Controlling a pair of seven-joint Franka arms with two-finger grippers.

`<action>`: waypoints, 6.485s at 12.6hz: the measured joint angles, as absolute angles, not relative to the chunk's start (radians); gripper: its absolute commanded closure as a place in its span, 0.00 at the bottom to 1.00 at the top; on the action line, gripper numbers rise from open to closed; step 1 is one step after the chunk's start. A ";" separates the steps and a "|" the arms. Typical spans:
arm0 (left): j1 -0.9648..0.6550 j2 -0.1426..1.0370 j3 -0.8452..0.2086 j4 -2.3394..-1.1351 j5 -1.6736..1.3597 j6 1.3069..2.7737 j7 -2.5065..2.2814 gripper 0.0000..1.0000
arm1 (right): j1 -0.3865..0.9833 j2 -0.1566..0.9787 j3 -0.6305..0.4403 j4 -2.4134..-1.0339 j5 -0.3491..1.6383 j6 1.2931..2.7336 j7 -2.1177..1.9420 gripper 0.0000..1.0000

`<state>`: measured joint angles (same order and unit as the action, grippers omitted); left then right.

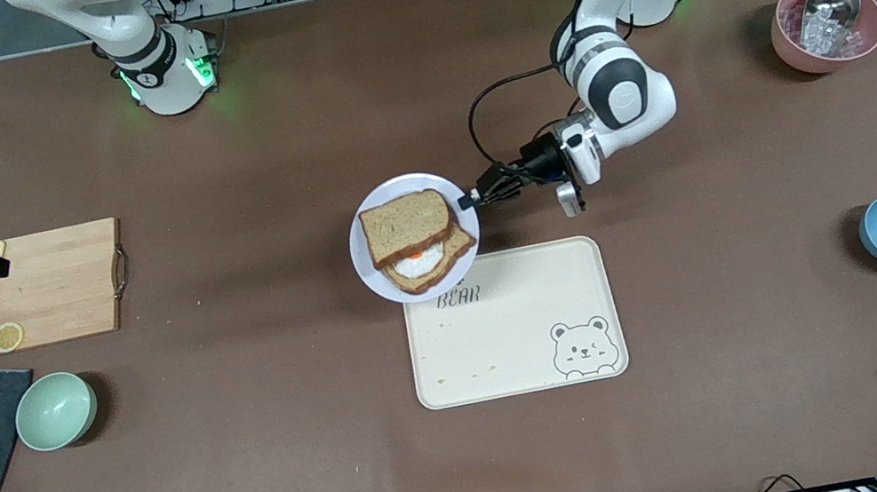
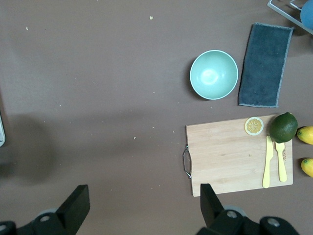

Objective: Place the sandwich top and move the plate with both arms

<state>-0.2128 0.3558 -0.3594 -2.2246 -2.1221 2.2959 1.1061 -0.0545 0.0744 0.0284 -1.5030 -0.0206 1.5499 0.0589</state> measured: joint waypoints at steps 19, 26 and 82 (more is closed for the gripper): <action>0.115 0.551 -0.351 -2.086 -1.935 2.135 1.128 1.00 | -0.055 0.077 0.028 -1.504 -0.021 1.533 0.059 0.00; 0.161 0.686 -0.348 -2.074 -1.930 2.076 1.227 1.00 | -0.054 0.079 0.029 -1.505 -0.021 1.532 0.059 0.00; 0.233 0.668 -0.302 -1.941 -1.491 2.065 0.833 0.00 | -0.055 0.089 0.028 -1.511 -0.019 1.523 0.059 0.00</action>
<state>0.2335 0.6682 -0.3017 -1.9409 -1.4911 2.0654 0.8330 -0.0550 0.0886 0.0277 -1.5106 -0.0195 1.5227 0.0589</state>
